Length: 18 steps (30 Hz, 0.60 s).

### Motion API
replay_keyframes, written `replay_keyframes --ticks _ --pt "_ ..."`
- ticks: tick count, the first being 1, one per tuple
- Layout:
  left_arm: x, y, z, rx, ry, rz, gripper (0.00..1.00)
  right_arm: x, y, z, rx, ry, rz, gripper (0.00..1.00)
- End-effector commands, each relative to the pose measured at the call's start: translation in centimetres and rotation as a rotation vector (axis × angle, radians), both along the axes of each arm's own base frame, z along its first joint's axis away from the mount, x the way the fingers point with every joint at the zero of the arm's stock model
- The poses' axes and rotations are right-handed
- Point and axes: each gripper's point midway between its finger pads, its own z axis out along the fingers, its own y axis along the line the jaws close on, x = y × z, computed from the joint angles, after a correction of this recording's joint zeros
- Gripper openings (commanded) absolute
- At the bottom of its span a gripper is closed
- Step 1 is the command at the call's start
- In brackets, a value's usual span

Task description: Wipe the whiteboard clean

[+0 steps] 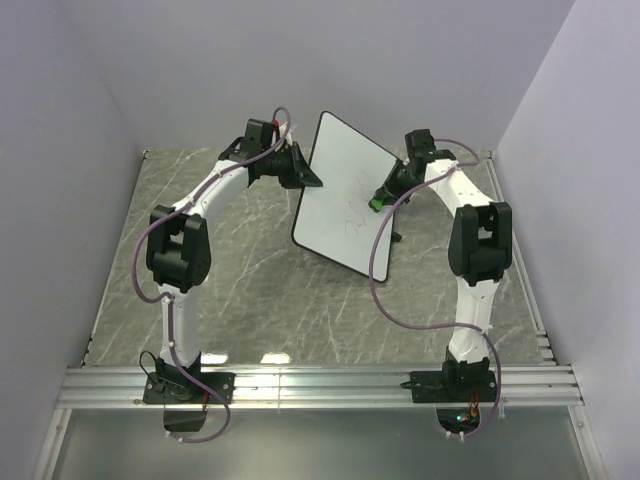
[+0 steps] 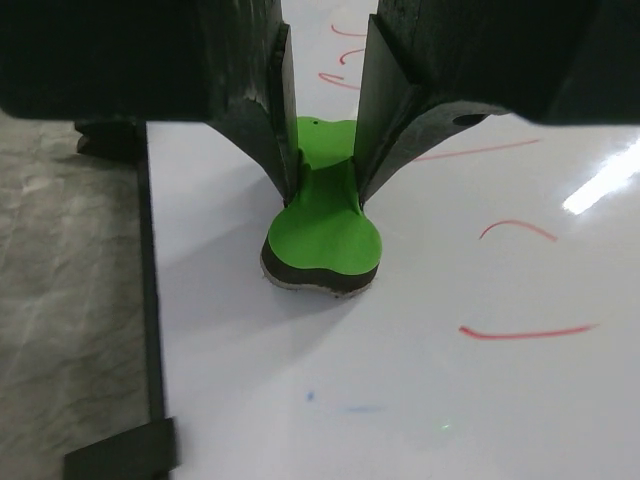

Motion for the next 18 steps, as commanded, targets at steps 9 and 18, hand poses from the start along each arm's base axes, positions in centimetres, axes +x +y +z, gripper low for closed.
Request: replay_keyframes --ticks 9,18 --pt "-1.2 3.0 -6.3 0.280 -0.021 -0.070 0.00 3.8 10.1 8.2 0.226 -0.142 0.152 0.00" --pt "-2.4 2.9 -5.2 0.298 -0.043 -0.087 0.00 7.5 6.9 2.1 0.260 -0.030 0.009 0.00"
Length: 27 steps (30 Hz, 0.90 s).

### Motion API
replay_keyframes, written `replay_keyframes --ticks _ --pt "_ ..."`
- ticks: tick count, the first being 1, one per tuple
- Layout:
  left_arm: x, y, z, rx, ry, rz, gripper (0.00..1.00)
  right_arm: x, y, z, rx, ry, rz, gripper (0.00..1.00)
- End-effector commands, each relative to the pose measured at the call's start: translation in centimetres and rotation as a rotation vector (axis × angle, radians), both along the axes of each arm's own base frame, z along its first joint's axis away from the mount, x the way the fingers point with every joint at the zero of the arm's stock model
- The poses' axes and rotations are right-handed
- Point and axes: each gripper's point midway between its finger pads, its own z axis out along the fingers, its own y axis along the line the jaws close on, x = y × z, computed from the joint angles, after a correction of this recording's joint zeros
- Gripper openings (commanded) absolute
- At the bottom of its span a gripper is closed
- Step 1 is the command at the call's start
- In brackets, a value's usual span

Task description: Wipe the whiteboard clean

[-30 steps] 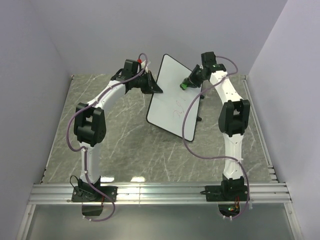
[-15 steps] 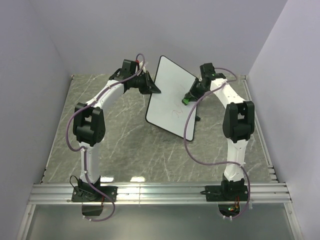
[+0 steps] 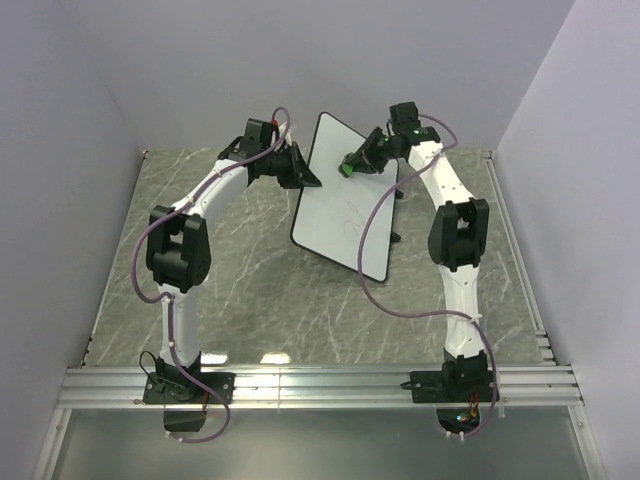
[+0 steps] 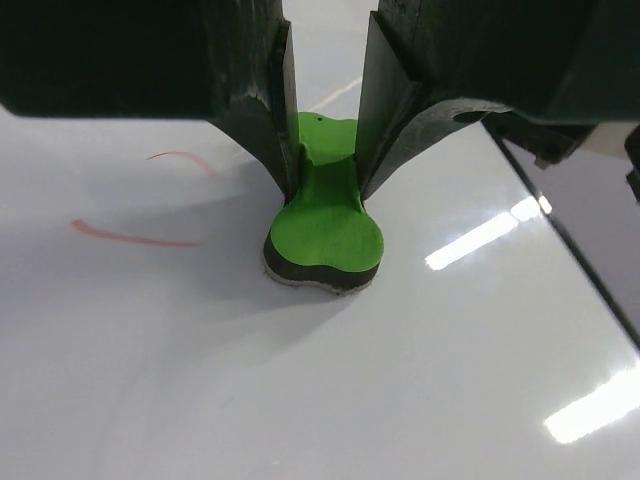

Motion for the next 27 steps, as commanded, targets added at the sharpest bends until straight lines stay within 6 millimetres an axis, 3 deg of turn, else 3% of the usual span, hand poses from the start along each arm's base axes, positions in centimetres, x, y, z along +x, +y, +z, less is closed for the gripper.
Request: replay_keyframes --ticks 1,5,6,7,8,9,10,11,15,16,19,20,22,23,27 --pt "-2.5 2.5 -5.1 0.278 -0.038 -0.095 0.00 1.2 -2.4 -5.9 -0.059 0.108 -0.070 0.00" --pt "-2.4 2.5 -5.0 0.285 -0.043 -0.099 0.00 -1.3 -4.9 -7.8 -0.213 0.158 -0.042 0.00" --pt "-2.4 2.6 -4.9 0.286 -0.044 -0.096 0.00 -3.1 -5.5 -9.9 -0.253 0.211 -0.020 0.00" --pt "-2.4 2.6 -5.0 0.287 -0.044 -0.097 0.00 -4.0 -5.7 -8.9 -0.261 0.197 -0.015 0.00" --pt "-2.2 2.5 -4.9 0.285 -0.047 -0.098 0.00 -5.8 -6.0 -10.6 -0.278 0.244 -0.004 0.00" --pt "-2.2 2.5 -5.0 0.286 -0.046 -0.098 0.00 -6.6 -6.2 -10.7 -0.280 0.248 0.002 0.00" --pt "-2.2 2.4 -5.1 0.282 -0.041 -0.102 0.00 -7.1 -6.0 -9.4 -0.270 0.226 0.006 0.00" --pt "-2.2 2.3 -5.1 0.279 -0.044 -0.104 0.00 -8.0 -6.0 -9.9 -0.269 0.243 0.012 0.00" --pt "-2.1 2.0 -5.2 0.268 -0.038 -0.111 0.00 -8.8 -2.7 -7.2 -0.230 0.199 0.099 0.00" --pt "-2.1 1.9 -5.3 0.264 -0.035 -0.113 0.00 -8.3 -1.7 -5.6 -0.203 0.169 0.114 0.00" --pt "-2.0 1.9 -5.3 0.265 -0.036 -0.116 0.00 -7.0 0.2 -3.8 -0.140 0.136 0.117 0.00" --pt "-2.1 1.9 -5.4 0.266 -0.031 -0.117 0.00 -5.6 0.7 -2.1 -0.108 0.092 0.093 0.00" --pt "-2.1 2.0 -5.3 0.269 -0.036 -0.118 0.00 -3.9 0.7 -2.2 -0.076 0.088 0.068 0.00" --pt "-2.2 2.0 -5.3 0.271 -0.035 -0.119 0.00 -2.6 1.0 -0.8 -0.033 0.059 0.047 0.00" --pt "-2.6 2.1 -5.1 0.269 -0.040 -0.125 0.00 0.6 -0.4 -2.5 0.038 0.083 -0.048 0.00"
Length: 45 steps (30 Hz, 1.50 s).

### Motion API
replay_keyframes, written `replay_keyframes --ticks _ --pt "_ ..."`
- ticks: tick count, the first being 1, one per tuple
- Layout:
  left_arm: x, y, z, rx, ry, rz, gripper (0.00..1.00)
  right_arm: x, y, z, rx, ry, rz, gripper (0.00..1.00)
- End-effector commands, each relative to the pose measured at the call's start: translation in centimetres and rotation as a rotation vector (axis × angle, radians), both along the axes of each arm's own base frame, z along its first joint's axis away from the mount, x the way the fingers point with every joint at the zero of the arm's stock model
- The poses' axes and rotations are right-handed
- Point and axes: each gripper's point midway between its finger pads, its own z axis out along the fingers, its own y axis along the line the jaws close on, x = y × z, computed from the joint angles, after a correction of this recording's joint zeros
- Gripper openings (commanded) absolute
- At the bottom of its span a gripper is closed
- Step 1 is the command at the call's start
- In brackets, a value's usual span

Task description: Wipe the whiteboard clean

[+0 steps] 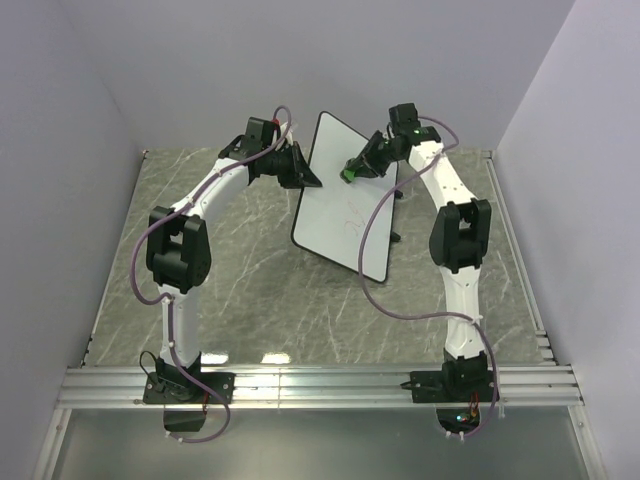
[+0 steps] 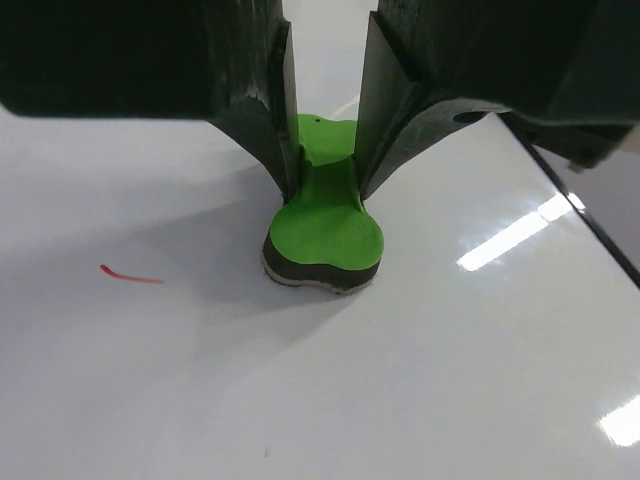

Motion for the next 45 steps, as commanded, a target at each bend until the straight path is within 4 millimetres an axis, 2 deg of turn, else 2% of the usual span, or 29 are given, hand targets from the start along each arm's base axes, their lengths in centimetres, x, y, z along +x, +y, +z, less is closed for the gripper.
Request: replay_keyframes --ticks 1,3,6,8,10,11,12,13,16,19,21,22,24,25,26,28,29,31,32,34,39,40,42,43,44,45 --pt "-2.2 2.4 -5.6 0.255 -0.036 -0.115 0.00 2.6 -0.1 -2.4 0.097 0.048 -0.078 0.00" --pt "-2.3 2.5 -5.4 0.257 -0.040 -0.116 0.00 3.5 -1.3 -3.7 0.088 0.060 -0.115 0.00" --pt "-2.3 2.5 -5.2 0.261 -0.044 -0.115 0.00 3.2 -2.9 -5.3 0.022 0.088 -0.120 0.00" --pt "-2.3 2.5 -5.1 0.259 -0.046 -0.118 0.00 1.2 -3.7 -7.3 -0.038 0.159 -0.108 0.00" --pt "-2.2 2.4 -5.0 0.255 -0.050 -0.119 0.00 -0.3 -4.7 -7.8 -0.090 0.173 -0.092 0.00" --pt "-2.2 2.4 -5.0 0.253 -0.050 -0.121 0.00 -2.2 -5.2 -9.7 -0.111 0.233 -0.081 0.00" --pt "-2.2 2.4 -5.1 0.253 -0.046 -0.122 0.00 -3.0 -5.4 -9.1 -0.127 0.227 -0.079 0.00" --pt "-2.1 2.3 -4.9 0.250 -0.051 -0.123 0.00 -4.5 -5.7 -10.4 -0.142 0.269 -0.073 0.00" --pt "-2.0 2.2 -5.1 0.246 -0.047 -0.127 0.00 -6.3 -5.3 -9.9 -0.140 0.276 -0.042 0.00" --pt "-2.0 1.9 -5.1 0.239 -0.045 -0.134 0.00 -7.0 -3.9 -8.8 -0.133 0.266 0.004 0.00" --pt "-2.1 1.9 -5.4 0.239 -0.038 -0.137 0.00 -6.6 -2.9 -8.1 -0.115 0.252 0.017 0.00" --pt "-2.0 1.8 -5.2 0.239 -0.041 -0.137 0.00 -5.6 -2.4 -6.9 -0.097 0.215 0.017 0.00" --pt "-2.1 1.8 -5.1 0.237 -0.045 -0.140 0.00 -4.4 -2.1 -6.9 -0.064 0.220 -0.010 0.00" --pt "-2.2 1.8 -5.2 0.239 -0.042 -0.142 0.00 -2.8 -1.8 -5.8 -0.038 0.170 -0.018 0.00" --pt "-2.3 1.7 -5.2 0.238 -0.041 -0.144 0.00 -1.7 -2.1 -6.7 -0.010 0.191 -0.056 0.00" --pt "-2.6 1.8 -5.2 0.240 -0.039 -0.145 0.00 0.3 -2.1 -6.7 0.060 0.161 -0.088 0.00" --pt "-2.7 1.7 -5.3 0.240 -0.037 -0.149 0.00 1.2 -2.8 -7.7 0.094 0.189 -0.137 0.00" --pt "-2.9 1.7 -5.1 0.242 -0.042 -0.150 0.00 2.9 -3.0 -7.4 0.135 0.166 -0.173 0.00" --pt "-2.9 1.8 -5.2 0.243 -0.039 -0.149 0.00 3.3 -3.1 -8.0 0.141 0.170 -0.181 0.00" --pt "-3.1 1.8 -5.0 0.240 -0.041 -0.151 0.00 4.1 -2.8 -7.4 0.169 0.148 -0.187 0.00" --pt "-3.3 1.9 -5.1 0.240 -0.036 -0.149 0.00 4.0 -1.4 -6.1 0.229 0.130 -0.164 0.00" --pt "-3.2 1.8 -5.1 0.240 -0.037 -0.147 0.00 3.3 -0.8 -6.2 0.244 0.143 -0.141 0.00" --pt "-3.1 1.8 -5.4 0.239 -0.028 -0.141 0.00 2.2 0.1 -4.9 0.260 0.133 -0.094 0.00" --pt "-2.9 1.7 -5.2 0.239 -0.030 -0.139 0.00 0.6 1.0 -5.7 0.254 0.166 -0.065 0.00" --pt "-2.8 1.6 -5.1 0.236 -0.031 -0.137 0.00 -0.7 1.7 -4.4 0.260 0.145 -0.013 0.00" --pt "-2.5 1.6 -5.2 0.237 -0.027 -0.133 0.00 -1.8 2.3 -4.2 0.260 0.149 0.017 0.00"
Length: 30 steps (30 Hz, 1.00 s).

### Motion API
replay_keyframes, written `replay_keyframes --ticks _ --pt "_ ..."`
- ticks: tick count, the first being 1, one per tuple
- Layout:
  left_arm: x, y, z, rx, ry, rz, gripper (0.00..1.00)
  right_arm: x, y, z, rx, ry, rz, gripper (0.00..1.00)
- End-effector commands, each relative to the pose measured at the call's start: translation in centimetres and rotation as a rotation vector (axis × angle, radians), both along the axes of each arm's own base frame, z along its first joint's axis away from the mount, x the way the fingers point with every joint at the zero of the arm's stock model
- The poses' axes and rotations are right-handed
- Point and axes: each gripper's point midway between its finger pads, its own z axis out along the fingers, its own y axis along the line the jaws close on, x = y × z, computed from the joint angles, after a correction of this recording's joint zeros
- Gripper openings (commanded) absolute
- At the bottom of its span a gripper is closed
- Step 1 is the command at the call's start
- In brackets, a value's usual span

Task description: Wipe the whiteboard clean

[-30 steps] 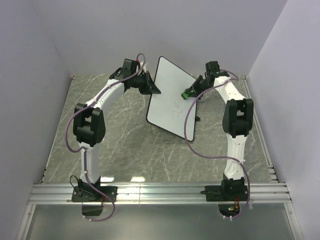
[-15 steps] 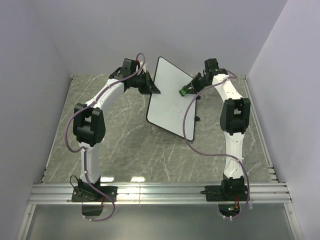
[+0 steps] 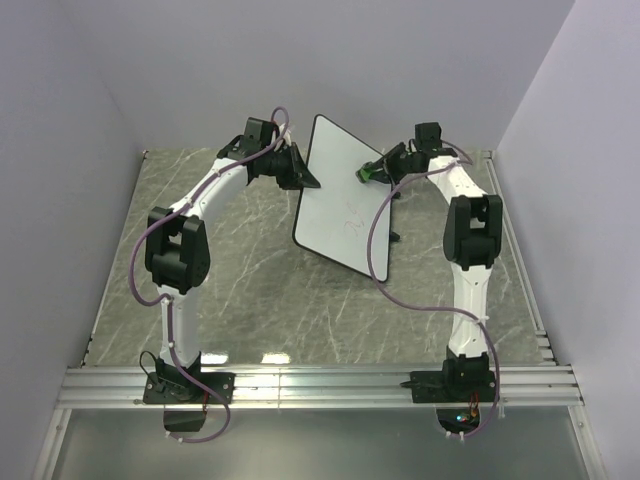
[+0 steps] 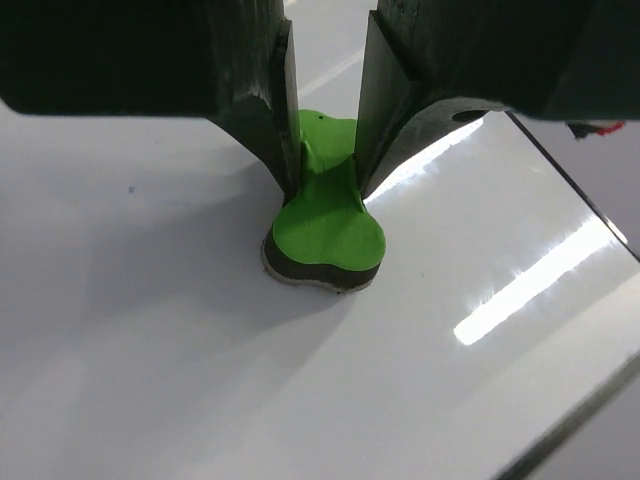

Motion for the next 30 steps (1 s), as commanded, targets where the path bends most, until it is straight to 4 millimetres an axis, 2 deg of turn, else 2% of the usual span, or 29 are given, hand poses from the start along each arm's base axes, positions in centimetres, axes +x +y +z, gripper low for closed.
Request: replay_keyframes --ticks 1,2,3,4,5,7,8,10,12,17,21,26,30 --pt "-2.2 1.2 -5.1 0.230 -0.060 -0.160 0.00 -7.8 7.6 -1.4 0.027 0.076 0.236 0.00" --pt "-2.1 1.2 -5.2 0.229 -0.057 -0.155 0.00 -9.3 8.0 -0.2 0.029 0.051 0.277 0.00" --pt "-1.9 1.1 -5.3 0.230 -0.053 -0.151 0.00 -10.6 8.4 -0.2 0.032 0.056 0.301 0.00" --pt "-1.8 1.1 -5.4 0.232 -0.052 -0.148 0.00 -13.1 8.6 -2.0 0.024 0.109 0.323 0.00" --pt "-1.8 1.1 -5.5 0.229 -0.046 -0.145 0.00 -14.2 8.4 -1.0 0.022 0.091 0.328 0.00" --pt "-1.8 1.2 -5.7 0.233 -0.041 -0.139 0.00 -16.9 7.9 -2.5 0.006 0.141 0.336 0.00" --pt "-1.8 1.2 -5.7 0.233 -0.041 -0.136 0.00 -17.8 7.9 -1.7 -0.003 0.120 0.353 0.00" --pt "-1.8 1.3 -5.9 0.241 -0.040 -0.128 0.00 -19.6 7.3 -2.3 -0.036 0.147 0.375 0.00" --pt "-1.6 1.4 -5.8 0.248 -0.044 -0.122 0.00 -20.5 6.8 -1.8 -0.064 0.143 0.385 0.00" --pt "-1.1 1.8 -5.3 0.251 -0.047 -0.094 0.00 -22.8 5.2 -2.8 -0.186 0.182 0.399 0.00" --pt "-1.5 1.8 -5.1 0.240 -0.043 -0.094 0.00 -24.9 3.6 -5.3 -0.319 0.237 0.398 0.00" --pt "-1.9 1.8 -4.8 0.234 -0.045 -0.094 0.00 -26.3 0.9 -8.2 -0.451 0.296 0.349 0.00" --pt "-2.1 1.9 -4.5 0.232 -0.049 -0.093 0.00 -26.9 -1.0 -9.2 -0.557 0.322 0.332 0.00"
